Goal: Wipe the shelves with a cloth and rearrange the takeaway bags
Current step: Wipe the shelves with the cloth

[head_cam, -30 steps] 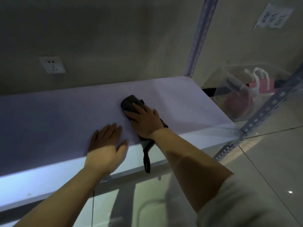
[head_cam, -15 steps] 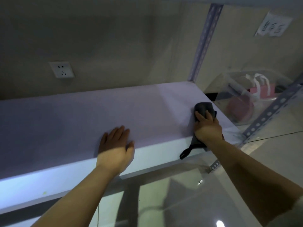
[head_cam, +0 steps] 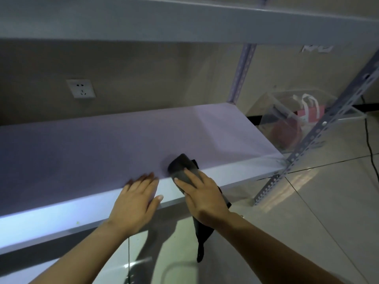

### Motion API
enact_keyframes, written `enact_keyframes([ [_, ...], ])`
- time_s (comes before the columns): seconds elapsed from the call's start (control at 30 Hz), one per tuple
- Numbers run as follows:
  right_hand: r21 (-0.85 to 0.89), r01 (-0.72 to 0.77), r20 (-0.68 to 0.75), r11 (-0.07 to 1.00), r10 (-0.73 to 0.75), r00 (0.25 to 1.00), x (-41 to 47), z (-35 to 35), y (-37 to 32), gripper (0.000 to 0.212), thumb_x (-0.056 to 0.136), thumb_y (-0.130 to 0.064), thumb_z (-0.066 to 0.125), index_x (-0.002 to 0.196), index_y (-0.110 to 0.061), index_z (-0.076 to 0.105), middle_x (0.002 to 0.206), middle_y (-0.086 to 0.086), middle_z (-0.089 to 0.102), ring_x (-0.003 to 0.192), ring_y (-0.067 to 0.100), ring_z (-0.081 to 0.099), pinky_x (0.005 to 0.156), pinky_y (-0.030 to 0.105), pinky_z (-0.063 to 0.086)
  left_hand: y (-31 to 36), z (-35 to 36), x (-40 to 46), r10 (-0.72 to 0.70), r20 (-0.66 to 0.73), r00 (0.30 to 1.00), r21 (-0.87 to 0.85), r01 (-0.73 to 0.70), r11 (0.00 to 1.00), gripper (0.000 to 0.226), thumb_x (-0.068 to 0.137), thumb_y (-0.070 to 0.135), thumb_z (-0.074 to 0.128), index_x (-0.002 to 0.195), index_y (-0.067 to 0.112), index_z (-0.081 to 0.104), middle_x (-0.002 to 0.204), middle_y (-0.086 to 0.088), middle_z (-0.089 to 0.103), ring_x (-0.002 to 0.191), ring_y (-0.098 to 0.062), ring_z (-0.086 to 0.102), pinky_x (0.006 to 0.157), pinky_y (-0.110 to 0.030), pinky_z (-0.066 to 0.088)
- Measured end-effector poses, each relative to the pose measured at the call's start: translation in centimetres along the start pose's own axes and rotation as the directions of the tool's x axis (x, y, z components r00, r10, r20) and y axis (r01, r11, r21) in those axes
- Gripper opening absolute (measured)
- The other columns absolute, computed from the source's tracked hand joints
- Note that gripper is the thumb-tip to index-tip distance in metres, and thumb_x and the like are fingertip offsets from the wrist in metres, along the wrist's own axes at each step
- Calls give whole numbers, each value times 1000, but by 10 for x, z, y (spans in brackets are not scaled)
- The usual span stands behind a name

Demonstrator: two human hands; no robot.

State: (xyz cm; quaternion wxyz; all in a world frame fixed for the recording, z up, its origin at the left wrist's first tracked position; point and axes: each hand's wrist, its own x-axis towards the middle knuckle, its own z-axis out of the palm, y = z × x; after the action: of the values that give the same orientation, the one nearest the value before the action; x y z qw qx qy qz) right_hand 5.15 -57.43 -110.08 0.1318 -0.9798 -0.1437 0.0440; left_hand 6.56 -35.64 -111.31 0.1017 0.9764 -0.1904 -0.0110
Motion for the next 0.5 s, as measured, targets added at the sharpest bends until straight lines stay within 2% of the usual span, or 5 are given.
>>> enact_keyframes([
  [0.17,25,210,-38,977,-209,977,-7,-2,11,48,92,-23,31,136,-27,52,148,3,42,130,33,43,108,47,36,-7,-9,-34,-26,78,997,-75,32,997,81,84,68,-4,151,29,22,158,11,15,143,-2,2,114,-25,-3],
  [0.23,110,210,-40,972,-206,978,-13,-10,8,49,89,-19,32,129,-27,59,144,1,47,122,26,52,105,36,41,0,-25,-35,-53,148,988,-144,75,987,83,82,69,0,151,29,22,157,11,21,145,-5,12,115,-21,3],
  [0.3,237,218,-71,947,-207,976,-24,-23,-1,48,89,-17,34,127,-26,62,144,-2,48,116,21,57,98,25,42,12,-41,-38,-108,212,971,-266,164,950,72,88,67,19,150,29,24,152,10,36,138,-11,32,109,-21,21],
  [0.4,398,236,-94,887,-217,972,-47,-43,-21,43,93,-21,35,127,-22,62,146,0,45,121,16,52,94,15,38,33,-68,-48,-138,301,944,-499,279,821,66,92,52,51,149,41,20,147,18,40,124,-14,48,96,-25,39],
  [0.5,464,224,-103,857,-199,975,-71,-76,-47,41,96,-18,36,129,-21,60,149,1,41,127,18,49,99,20,41,56,-107,-61,-132,303,944,-728,318,607,66,83,47,66,141,47,34,135,27,50,124,-1,48,101,-29,41],
])
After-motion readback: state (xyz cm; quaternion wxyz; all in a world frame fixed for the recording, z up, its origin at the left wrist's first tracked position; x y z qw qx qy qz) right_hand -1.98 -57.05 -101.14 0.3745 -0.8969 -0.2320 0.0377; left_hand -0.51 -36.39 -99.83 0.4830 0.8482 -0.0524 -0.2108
